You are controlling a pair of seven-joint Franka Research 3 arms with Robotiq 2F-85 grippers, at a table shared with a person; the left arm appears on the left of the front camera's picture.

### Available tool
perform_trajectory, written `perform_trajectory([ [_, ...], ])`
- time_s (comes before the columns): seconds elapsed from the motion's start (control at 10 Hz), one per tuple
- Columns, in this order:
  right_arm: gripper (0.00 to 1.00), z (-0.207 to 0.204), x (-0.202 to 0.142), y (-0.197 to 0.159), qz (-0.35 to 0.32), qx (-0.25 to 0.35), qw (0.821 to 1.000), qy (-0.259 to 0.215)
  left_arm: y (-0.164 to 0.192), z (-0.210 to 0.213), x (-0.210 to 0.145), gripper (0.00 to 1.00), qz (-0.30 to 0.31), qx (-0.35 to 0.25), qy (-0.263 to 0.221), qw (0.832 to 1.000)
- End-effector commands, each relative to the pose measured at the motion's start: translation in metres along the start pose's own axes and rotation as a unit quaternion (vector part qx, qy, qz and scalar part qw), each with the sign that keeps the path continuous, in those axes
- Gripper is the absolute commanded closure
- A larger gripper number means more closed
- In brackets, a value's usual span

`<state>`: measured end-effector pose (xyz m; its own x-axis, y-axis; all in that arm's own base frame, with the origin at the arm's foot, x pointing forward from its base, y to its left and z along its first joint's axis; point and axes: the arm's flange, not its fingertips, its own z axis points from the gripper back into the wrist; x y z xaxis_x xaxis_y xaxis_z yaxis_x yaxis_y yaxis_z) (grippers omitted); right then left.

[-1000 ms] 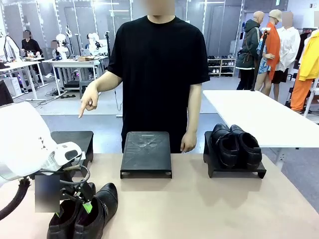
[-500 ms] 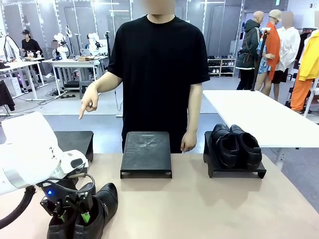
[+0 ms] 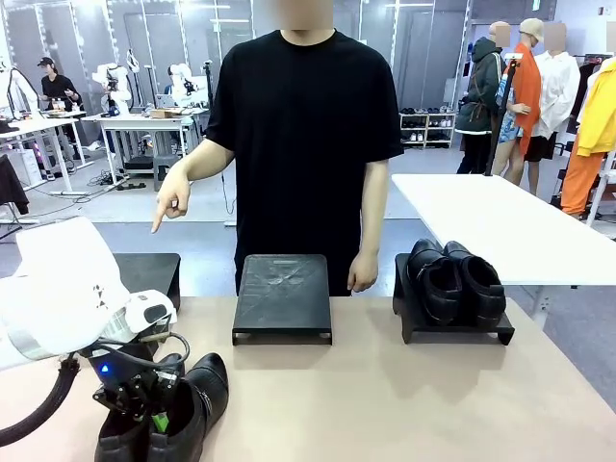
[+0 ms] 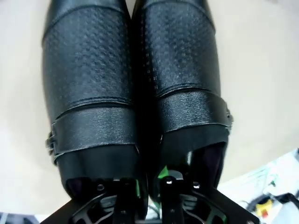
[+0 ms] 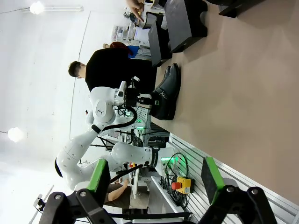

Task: Place the shoes on the stand as instructed by the person.
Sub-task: Pick up another pair of Shoes and place it on the Shoes Stand indicated by the person.

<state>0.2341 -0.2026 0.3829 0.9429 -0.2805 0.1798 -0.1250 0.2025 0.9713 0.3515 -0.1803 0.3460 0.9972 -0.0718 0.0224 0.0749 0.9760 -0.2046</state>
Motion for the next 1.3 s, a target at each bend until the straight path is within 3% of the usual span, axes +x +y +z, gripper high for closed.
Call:
perform_trajectory([
  [0.0,0.00,0.002,0.000,0.000,0.010,0.002,1.000,0.000,-0.005,0.005,-0.002,1.00,0.008,0.006,0.006,1.000],
  [0.3,0.00,0.002,0.000,0.000,0.010,0.002,1.000,0.000,-0.011,0.019,-0.005,1.00,0.005,0.014,-0.015,1.000],
  [0.5,0.00,0.002,0.000,0.000,0.010,0.002,1.000,0.000,-0.017,0.056,-0.012,1.00,-0.005,0.004,-0.039,0.999],
  [0.8,0.00,0.002,0.000,0.000,0.010,0.002,1.000,0.000,-0.015,0.148,-0.030,1.00,-0.026,-0.003,-0.102,0.994],
  [1.2,0.00,0.002,0.000,0.000,0.010,0.002,1.000,0.000,0.007,0.190,-0.034,1.00,-0.037,-0.011,-0.136,0.990],
])
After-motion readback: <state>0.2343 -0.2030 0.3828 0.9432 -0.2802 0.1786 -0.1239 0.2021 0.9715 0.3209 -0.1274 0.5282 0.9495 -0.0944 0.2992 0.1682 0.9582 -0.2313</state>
